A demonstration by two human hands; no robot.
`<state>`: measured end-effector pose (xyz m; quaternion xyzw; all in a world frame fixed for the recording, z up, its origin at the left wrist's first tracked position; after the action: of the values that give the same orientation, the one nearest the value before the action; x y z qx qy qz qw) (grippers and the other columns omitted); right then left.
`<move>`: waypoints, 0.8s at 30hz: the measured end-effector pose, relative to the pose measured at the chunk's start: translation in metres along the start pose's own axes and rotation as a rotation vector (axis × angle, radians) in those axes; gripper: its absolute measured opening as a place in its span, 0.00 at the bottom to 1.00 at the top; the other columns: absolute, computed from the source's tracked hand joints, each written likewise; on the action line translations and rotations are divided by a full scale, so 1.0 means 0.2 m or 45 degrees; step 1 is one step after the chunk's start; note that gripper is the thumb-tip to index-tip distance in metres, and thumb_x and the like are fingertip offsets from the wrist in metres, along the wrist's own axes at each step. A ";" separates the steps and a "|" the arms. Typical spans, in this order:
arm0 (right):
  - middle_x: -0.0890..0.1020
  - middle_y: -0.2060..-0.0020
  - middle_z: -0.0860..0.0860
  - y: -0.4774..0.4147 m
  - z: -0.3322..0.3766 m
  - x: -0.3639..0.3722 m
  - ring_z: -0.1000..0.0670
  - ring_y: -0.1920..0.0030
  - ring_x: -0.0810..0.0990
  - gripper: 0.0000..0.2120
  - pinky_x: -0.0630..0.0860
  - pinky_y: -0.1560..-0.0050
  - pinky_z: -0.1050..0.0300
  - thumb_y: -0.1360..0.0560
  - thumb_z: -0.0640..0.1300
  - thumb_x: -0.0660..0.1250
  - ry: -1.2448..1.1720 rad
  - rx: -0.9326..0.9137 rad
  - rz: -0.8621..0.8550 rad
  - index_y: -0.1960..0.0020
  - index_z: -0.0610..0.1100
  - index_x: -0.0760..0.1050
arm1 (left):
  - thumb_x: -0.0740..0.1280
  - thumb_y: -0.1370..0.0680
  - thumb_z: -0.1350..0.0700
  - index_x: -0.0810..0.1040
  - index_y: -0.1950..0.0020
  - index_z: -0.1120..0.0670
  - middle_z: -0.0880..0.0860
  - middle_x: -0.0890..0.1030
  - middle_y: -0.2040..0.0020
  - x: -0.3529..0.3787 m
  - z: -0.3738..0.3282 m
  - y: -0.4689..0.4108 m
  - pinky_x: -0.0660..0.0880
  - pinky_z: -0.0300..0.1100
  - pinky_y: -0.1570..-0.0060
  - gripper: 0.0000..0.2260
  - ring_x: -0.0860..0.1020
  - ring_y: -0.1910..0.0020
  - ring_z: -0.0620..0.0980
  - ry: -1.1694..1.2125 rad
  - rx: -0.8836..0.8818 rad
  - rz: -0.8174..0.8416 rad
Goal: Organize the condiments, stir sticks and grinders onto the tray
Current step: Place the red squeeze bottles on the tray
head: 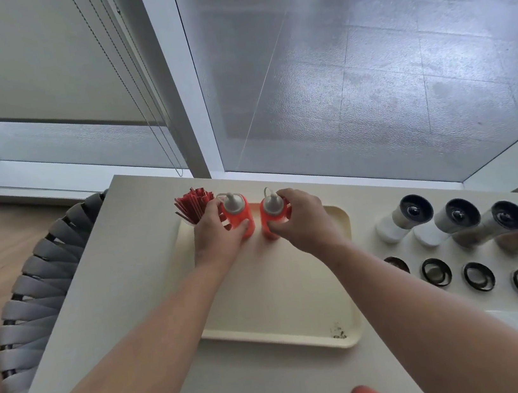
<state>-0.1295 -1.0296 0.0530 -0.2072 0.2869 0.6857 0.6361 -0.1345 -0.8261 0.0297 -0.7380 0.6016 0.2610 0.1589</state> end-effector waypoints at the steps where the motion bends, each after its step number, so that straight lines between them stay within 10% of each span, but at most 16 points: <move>1: 0.81 0.55 0.52 0.00 0.00 0.00 0.51 0.55 0.78 0.16 0.74 0.53 0.58 0.31 0.50 0.73 0.010 0.000 -0.013 0.44 0.50 0.80 | 0.81 0.30 0.57 0.76 0.34 0.53 0.47 0.80 0.47 0.00 0.00 0.00 0.70 0.20 0.58 0.27 0.80 0.49 0.46 0.003 0.003 -0.001; 12: 0.80 0.49 0.51 -0.01 -0.02 -0.03 0.50 0.50 0.77 0.21 0.70 0.50 0.61 0.30 0.46 0.73 -0.010 0.022 0.004 0.37 0.50 0.78 | 0.80 0.31 0.56 0.75 0.32 0.53 0.53 0.83 0.42 0.03 -0.02 -0.02 0.79 0.46 0.41 0.29 0.82 0.46 0.50 -0.035 0.005 0.020; 24: 0.73 0.30 0.49 0.08 -0.08 -0.09 0.46 0.29 0.69 0.39 0.65 0.37 0.59 0.28 0.51 0.75 0.136 0.086 0.127 0.21 0.49 0.62 | 0.80 0.30 0.57 0.68 0.25 0.52 0.53 0.80 0.35 -0.06 -0.08 0.08 0.77 0.47 0.38 0.37 0.80 0.41 0.51 -0.035 -0.012 -0.031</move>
<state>-0.1454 -1.0547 0.0548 -0.2074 0.3534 0.6945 0.5914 -0.1483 -0.8293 0.0510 -0.7425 0.5890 0.2719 0.1670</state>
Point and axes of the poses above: each hand's wrist, its own y-axis away from the middle knuckle, its own x-axis out of the palm, z = x × y, the point moved 9 cm from there along -y, towards the middle knuckle
